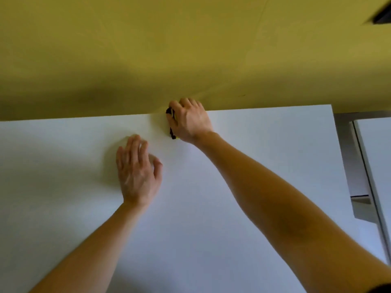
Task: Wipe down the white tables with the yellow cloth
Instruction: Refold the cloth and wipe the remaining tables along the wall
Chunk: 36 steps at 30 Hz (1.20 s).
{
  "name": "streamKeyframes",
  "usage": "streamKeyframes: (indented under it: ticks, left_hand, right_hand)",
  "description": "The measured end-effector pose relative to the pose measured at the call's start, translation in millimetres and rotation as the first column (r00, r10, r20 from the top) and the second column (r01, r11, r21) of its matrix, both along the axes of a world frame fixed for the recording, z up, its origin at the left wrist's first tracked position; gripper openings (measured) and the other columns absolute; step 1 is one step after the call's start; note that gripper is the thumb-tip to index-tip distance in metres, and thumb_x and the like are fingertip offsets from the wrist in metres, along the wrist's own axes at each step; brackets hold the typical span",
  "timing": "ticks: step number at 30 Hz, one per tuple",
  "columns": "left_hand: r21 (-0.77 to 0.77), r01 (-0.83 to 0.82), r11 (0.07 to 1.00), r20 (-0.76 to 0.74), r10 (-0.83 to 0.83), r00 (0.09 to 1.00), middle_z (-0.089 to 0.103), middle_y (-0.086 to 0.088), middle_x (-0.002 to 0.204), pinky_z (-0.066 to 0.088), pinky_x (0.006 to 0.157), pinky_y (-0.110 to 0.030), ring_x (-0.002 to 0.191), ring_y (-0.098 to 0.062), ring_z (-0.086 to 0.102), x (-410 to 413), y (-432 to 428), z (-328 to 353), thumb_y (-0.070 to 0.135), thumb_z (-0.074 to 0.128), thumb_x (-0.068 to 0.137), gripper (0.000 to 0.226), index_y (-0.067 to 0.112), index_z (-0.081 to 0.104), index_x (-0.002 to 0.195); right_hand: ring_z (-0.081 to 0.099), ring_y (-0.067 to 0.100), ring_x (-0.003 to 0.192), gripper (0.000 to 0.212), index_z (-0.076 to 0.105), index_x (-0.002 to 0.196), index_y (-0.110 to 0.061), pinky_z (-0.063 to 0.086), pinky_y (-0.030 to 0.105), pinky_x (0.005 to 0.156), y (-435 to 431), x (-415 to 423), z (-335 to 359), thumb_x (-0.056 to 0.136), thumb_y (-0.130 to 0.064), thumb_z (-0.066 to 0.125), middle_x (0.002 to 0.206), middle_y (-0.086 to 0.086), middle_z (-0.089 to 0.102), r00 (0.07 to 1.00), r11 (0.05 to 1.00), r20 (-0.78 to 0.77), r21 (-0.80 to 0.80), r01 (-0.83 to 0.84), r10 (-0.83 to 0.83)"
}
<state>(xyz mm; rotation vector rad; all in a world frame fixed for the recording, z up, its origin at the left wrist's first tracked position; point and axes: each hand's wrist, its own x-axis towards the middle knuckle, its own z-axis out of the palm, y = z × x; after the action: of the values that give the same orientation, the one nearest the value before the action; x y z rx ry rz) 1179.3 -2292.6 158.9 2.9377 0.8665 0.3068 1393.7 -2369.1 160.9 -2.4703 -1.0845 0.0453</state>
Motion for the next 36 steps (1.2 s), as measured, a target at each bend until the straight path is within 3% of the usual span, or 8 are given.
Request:
streamKeyframes:
  ticks: [7, 11, 17, 21, 26, 31, 33, 36]
  left_hand:
    - [-0.133, 0.073, 0.988, 0.012, -0.072, 0.997, 0.032, -0.012, 0.177, 0.017, 0.131, -0.066, 0.165, -0.036, 0.029, 97.8, -146.0, 1.4, 0.051, 0.05, 0.107, 0.059, 0.025, 0.053, 0.16]
    - [-0.099, -0.001, 0.995, 0.009, 0.002, 1.0, 0.025, -0.015, 0.18, 0.014, 0.132, -0.067, 0.167, -0.04, 0.02, 120.2, -183.2, -7.4, 0.058, 0.049, 0.107, 0.065, 0.028, 0.047, 0.165]
    - [-0.002, -0.03, 1.0, -0.017, 0.03, 0.999, 0.023, -0.013, 0.181, 0.015, 0.132, -0.064, 0.168, -0.036, 0.017, 120.3, -178.8, -12.4, 0.057, 0.049, 0.106, 0.066, 0.029, 0.045, 0.166]
    - [0.004, -0.021, 1.0, -0.01, 0.021, 1.0, 0.024, -0.012, 0.181, 0.016, 0.132, -0.064, 0.168, -0.035, 0.018, 115.9, -179.2, -13.9, 0.055, 0.052, 0.104, 0.066, 0.028, 0.047, 0.165]
    - [-0.014, -0.031, 0.999, 0.033, 0.031, 0.999, 0.026, -0.013, 0.18, 0.018, 0.131, -0.066, 0.168, -0.036, 0.02, 119.1, -177.2, -13.0, 0.05, 0.056, 0.104, 0.065, 0.025, 0.049, 0.164]
    - [-0.009, -0.019, 1.0, 0.038, 0.02, 0.999, 0.026, -0.014, 0.179, 0.016, 0.132, -0.065, 0.168, -0.037, 0.02, 117.3, -176.3, -11.9, 0.049, 0.056, 0.103, 0.066, 0.024, 0.049, 0.164]
    - [0.001, -0.013, 1.0, 0.017, 0.013, 1.0, 0.025, -0.014, 0.18, 0.016, 0.132, -0.065, 0.168, -0.037, 0.019, 121.0, -175.4, -11.5, 0.05, 0.054, 0.104, 0.067, 0.024, 0.047, 0.165]
    - [0.002, -0.01, 1.0, 0.0, 0.01, 1.0, 0.025, -0.014, 0.18, 0.016, 0.132, -0.065, 0.168, -0.037, 0.019, 120.9, -171.4, -11.5, 0.052, 0.051, 0.104, 0.068, 0.025, 0.046, 0.165]
  right_hand:
    - [0.061, 0.043, 0.098, 0.028, 0.07, 0.105, -0.01, 0.049, 0.05, 0.088, -251.1, 132.0, 6.9, 0.102, -0.032, 0.054, 0.104, 0.02, 0.069, 0.953, 0.947, 0.085, -0.12, 0.298, -0.29]
    - [0.061, 0.043, 0.098, 0.034, 0.069, 0.101, -0.006, 0.046, 0.05, 0.089, -260.8, 147.2, 3.9, 0.1, -0.031, 0.046, 0.101, 0.023, 0.067, 0.897, 0.88, 0.102, -0.176, 0.441, -0.429]
    - [0.062, 0.039, 0.106, 0.035, 0.067, 0.113, -0.012, 0.041, 0.047, 0.092, -153.7, 108.0, 3.1, 0.108, -0.04, 0.047, 0.113, 0.018, 0.068, 0.995, 0.976, -0.008, -0.194, 0.096, -0.099]
    - [0.063, 0.04, 0.102, 0.033, 0.067, 0.116, -0.011, 0.042, 0.045, 0.087, -168.7, 111.1, 0.9, 0.107, -0.04, 0.052, 0.11, 0.018, 0.068, 0.998, 0.996, -0.035, -0.077, -0.045, 0.043]
    - [0.062, 0.041, 0.089, 0.035, 0.069, 0.104, -0.009, 0.046, 0.046, 0.08, -292.5, 180.6, -6.2, 0.104, -0.039, 0.05, 0.096, 0.019, 0.068, 0.967, 0.966, 0.016, -0.047, 0.253, -0.253]
    - [0.06, 0.041, 0.107, 0.043, 0.066, 0.113, -0.006, 0.041, 0.052, 0.1, -273.0, 169.0, -8.2, 0.108, -0.04, 0.042, 0.111, 0.023, 0.066, 0.695, 0.665, 0.148, -0.21, 0.717, -0.703]
    - [0.059, 0.041, 0.108, 0.042, 0.068, 0.11, -0.006, 0.038, 0.053, 0.106, -242.9, 160.0, -4.6, 0.108, -0.038, 0.041, 0.111, 0.023, 0.067, 0.789, 0.75, 0.165, -0.245, 0.614, -0.592]
    - [0.064, 0.042, 0.094, 0.038, 0.07, 0.099, -0.009, 0.043, 0.051, 0.091, -198.9, 134.4, -7.4, 0.099, -0.034, 0.043, 0.097, 0.022, 0.069, 0.949, 0.935, 0.085, -0.164, 0.315, -0.305]
